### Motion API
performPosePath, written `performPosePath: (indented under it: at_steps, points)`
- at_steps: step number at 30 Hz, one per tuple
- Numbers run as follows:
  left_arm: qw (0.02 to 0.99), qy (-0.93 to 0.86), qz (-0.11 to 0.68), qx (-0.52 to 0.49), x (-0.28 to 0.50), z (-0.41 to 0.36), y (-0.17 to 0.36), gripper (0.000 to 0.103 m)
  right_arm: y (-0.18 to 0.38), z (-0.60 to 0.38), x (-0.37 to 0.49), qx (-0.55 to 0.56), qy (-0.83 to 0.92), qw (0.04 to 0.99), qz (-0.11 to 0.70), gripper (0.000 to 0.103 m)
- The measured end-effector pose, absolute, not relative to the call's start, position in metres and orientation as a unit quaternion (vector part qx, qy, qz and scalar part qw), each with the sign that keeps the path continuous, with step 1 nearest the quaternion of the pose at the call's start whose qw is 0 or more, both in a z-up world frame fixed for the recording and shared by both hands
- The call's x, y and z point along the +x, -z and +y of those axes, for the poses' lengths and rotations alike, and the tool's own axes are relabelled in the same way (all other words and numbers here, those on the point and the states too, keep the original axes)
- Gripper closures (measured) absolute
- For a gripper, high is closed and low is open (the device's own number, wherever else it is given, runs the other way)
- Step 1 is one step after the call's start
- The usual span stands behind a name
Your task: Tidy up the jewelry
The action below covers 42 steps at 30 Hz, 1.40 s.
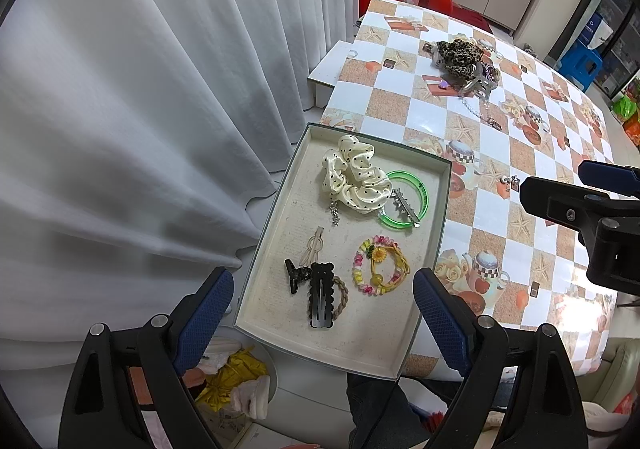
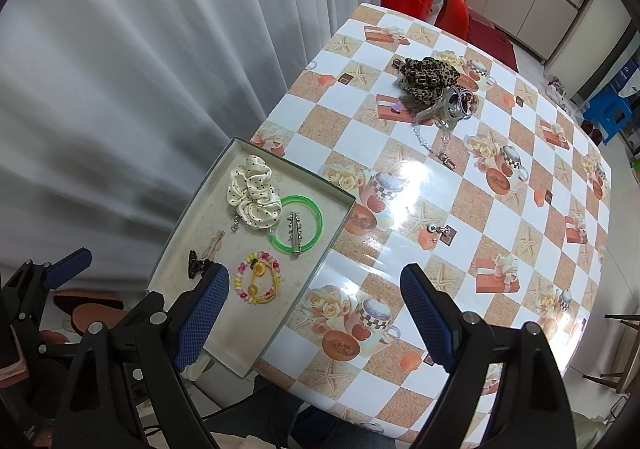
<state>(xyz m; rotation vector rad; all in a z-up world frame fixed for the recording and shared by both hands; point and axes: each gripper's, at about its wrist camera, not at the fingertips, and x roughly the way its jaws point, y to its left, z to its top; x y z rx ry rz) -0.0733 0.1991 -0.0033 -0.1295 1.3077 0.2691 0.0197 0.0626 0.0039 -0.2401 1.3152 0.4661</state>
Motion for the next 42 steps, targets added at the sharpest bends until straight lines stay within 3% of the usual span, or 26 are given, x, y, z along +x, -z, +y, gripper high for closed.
performPosePath:
  at_steps: [42]
  points:
    - [0.784,-0.123,0.606,-0.057,-0.0741,0.2007,0.0026,0.008,-0.0045,0.0667,0.0176,-0.105,-0.208,0.761,0.605,0.014]
